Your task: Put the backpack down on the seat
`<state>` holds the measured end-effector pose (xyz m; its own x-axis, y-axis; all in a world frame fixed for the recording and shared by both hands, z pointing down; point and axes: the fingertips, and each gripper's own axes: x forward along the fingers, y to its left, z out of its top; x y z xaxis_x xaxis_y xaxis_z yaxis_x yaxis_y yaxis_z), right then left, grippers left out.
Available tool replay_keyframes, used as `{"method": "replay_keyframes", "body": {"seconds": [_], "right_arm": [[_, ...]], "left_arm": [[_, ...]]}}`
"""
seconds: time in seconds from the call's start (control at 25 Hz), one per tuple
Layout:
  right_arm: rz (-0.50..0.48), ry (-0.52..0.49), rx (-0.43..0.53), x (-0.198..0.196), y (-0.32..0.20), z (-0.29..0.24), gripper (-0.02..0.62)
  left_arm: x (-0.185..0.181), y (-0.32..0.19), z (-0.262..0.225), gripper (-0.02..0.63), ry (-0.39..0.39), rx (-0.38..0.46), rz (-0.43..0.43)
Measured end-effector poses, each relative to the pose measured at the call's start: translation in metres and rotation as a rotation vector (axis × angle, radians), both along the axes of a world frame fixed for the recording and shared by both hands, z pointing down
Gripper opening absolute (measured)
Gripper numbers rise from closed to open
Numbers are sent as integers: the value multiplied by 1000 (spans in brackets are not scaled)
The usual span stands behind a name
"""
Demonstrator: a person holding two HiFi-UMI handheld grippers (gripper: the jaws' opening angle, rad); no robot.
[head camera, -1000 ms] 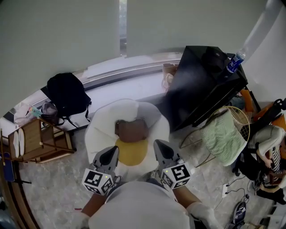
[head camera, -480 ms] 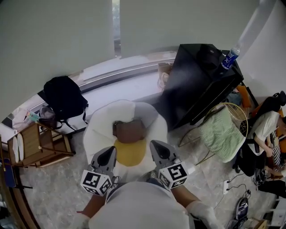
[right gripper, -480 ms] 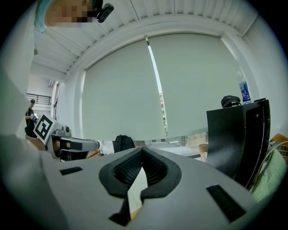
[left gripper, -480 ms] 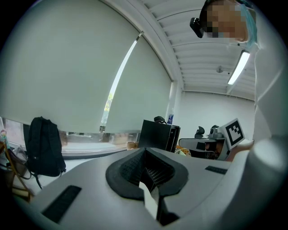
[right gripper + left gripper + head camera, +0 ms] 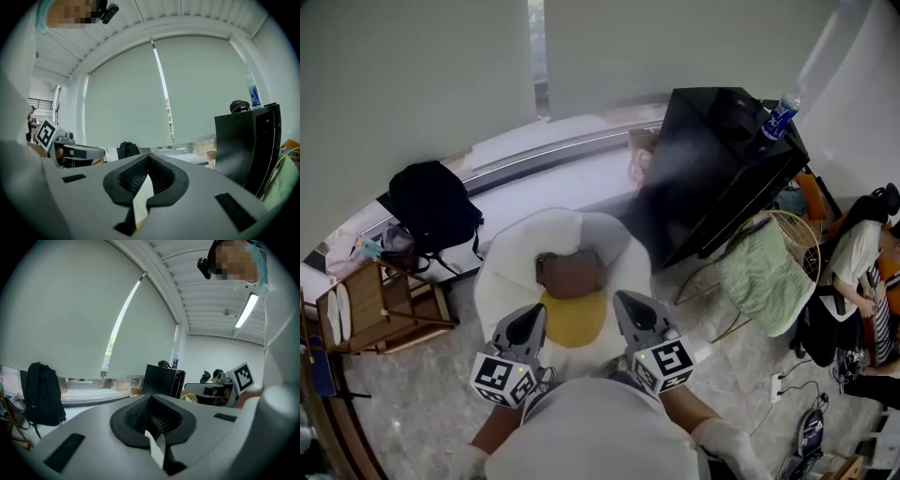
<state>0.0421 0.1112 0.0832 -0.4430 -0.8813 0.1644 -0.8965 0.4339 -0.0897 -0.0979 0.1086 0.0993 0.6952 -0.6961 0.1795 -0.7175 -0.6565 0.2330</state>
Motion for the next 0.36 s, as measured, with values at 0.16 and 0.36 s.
{"method": "replay_keyframes", "body": {"seconds": [0.16, 0.36], "right_arm": [[8, 1, -2, 3, 0, 1, 31], [11, 4, -6, 3, 1, 4, 31]], "left_arm": [[4, -1, 0, 32, -3, 1, 13], [3, -1, 2, 32, -4, -2, 18]]}}
